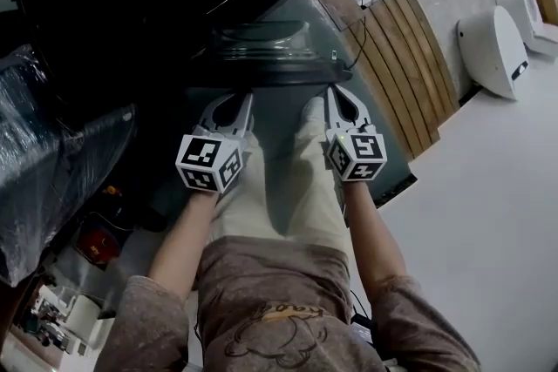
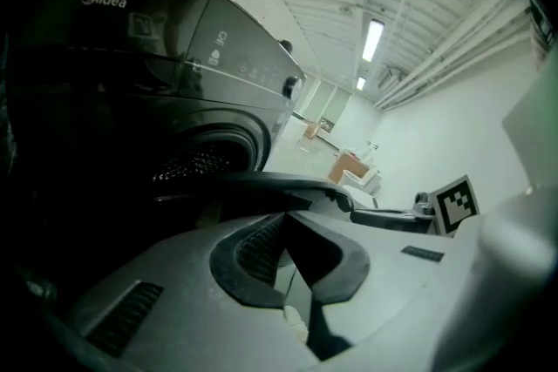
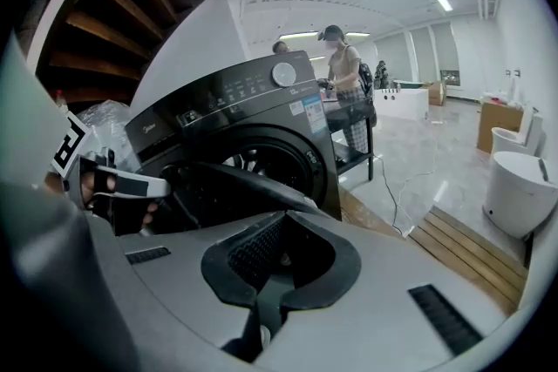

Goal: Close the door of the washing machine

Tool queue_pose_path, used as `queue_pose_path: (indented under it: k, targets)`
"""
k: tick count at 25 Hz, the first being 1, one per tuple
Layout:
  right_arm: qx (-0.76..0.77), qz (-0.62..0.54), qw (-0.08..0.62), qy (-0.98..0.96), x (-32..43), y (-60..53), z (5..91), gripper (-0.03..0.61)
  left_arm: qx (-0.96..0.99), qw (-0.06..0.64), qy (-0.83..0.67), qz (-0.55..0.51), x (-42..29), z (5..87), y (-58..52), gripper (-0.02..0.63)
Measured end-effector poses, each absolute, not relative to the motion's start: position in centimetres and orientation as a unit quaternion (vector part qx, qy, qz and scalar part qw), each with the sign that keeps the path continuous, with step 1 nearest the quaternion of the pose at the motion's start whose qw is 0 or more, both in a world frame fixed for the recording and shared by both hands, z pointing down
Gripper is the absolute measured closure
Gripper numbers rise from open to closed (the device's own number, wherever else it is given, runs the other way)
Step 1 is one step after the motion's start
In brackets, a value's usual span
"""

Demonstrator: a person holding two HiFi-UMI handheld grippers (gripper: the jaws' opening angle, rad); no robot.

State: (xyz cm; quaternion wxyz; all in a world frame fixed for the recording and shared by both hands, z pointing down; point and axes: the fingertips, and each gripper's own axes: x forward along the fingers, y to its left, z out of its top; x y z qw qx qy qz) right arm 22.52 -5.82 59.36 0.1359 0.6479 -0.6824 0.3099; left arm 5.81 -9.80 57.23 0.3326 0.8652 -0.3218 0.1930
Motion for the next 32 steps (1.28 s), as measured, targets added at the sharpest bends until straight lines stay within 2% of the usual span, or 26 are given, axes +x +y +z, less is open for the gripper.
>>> queue_pose_path:
  k: [12,32]
  targets:
    - [0.512,0.290,0.159,-0.793,23.5,-10.5,59.9,0.584,0.809,0.310,-0.472,0.163,6.5,57.1,-12.8,0.612]
    - [0.505,0.271,0.161,-0.804,23.6,-20.4,60.0,0.584,0.785,0.315,-0.521,0.110,6.4,56.9,-18.0,0.612]
